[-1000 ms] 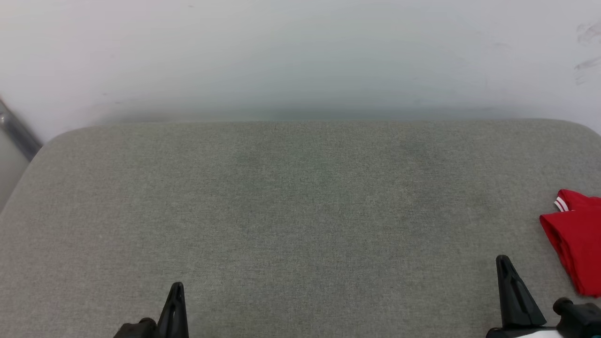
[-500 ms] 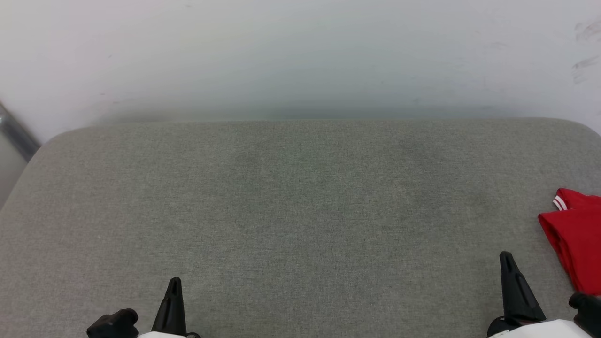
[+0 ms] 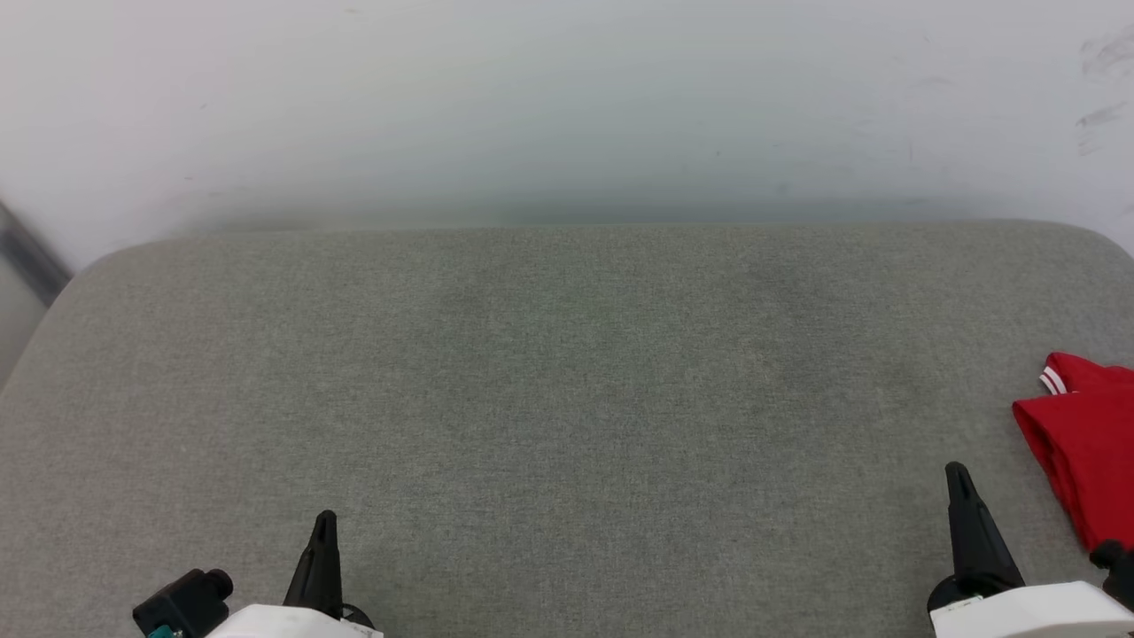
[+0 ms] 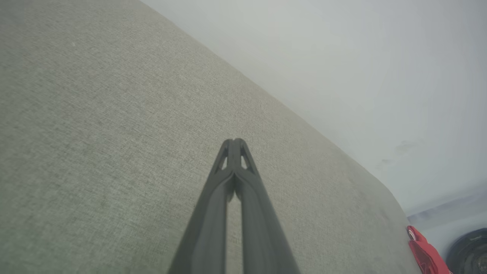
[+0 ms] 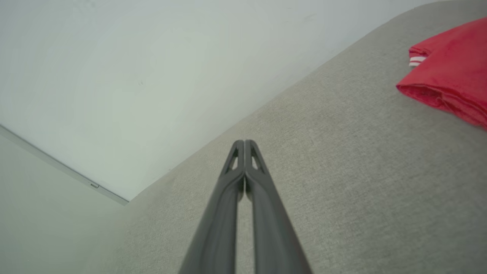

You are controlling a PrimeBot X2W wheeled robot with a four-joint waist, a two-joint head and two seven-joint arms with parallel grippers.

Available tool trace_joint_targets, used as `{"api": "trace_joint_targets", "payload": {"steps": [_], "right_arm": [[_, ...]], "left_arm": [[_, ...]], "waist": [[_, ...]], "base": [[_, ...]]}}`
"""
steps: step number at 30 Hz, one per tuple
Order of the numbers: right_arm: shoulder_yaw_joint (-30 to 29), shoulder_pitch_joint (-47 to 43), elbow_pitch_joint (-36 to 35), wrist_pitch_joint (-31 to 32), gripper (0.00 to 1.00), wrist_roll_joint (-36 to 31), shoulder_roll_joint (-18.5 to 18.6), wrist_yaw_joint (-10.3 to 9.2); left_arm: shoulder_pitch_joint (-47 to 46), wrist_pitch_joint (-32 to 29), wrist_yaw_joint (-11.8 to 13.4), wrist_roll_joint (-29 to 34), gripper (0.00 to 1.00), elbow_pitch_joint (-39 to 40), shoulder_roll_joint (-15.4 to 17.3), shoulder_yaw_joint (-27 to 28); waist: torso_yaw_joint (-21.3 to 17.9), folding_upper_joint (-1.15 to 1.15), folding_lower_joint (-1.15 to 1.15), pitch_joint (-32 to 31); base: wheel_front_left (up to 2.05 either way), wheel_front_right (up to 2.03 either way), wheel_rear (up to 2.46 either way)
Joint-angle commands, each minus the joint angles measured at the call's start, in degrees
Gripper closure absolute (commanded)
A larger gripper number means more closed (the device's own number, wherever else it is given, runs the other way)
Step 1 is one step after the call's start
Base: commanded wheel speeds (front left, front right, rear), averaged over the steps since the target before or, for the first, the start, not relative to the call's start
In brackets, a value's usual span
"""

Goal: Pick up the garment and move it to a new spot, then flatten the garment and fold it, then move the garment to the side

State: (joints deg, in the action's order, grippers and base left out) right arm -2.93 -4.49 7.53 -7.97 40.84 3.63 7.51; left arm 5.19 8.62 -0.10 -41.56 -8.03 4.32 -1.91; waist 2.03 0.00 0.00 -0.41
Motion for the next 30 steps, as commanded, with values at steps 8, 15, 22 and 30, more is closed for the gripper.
{"api": "trace_joint_targets", "payload": {"steps": [8,15,22,30], "right_arm": [[-0.16,3.11,0.34,1.74,1.00,8.01,0.68,-0.01],[-0.28,4.01,1.00,3.00,1.00,13.31,0.74,-0.01],[-0.45,4.88,1.66,4.20,1.00,18.16,0.77,-0.01],[-0.65,5.72,2.39,5.60,1.00,23.38,0.78,-0.01]], "left_arm": [[-2.79,-1.77,-1.27,-8.00,1.00,-0.27,0.42,0.74],[-3.80,-2.97,-2.04,-13.32,1.00,-0.87,0.52,1.26],[-4.72,-4.16,-2.65,-18.20,1.00,-1.48,0.58,1.73],[-5.73,-5.46,-3.42,-23.42,1.00,-2.09,0.60,2.28]], "waist": [[-0.19,0.00,0.00,0.06],[-0.34,0.00,0.00,0.10],[-0.49,0.00,0.00,0.15],[-0.67,0.00,0.00,0.20]], "base": [[0.00,0.00,0.00],[0.00,0.00,0.00],[0.00,0.00,0.00],[0.00,0.00,0.00]]}}
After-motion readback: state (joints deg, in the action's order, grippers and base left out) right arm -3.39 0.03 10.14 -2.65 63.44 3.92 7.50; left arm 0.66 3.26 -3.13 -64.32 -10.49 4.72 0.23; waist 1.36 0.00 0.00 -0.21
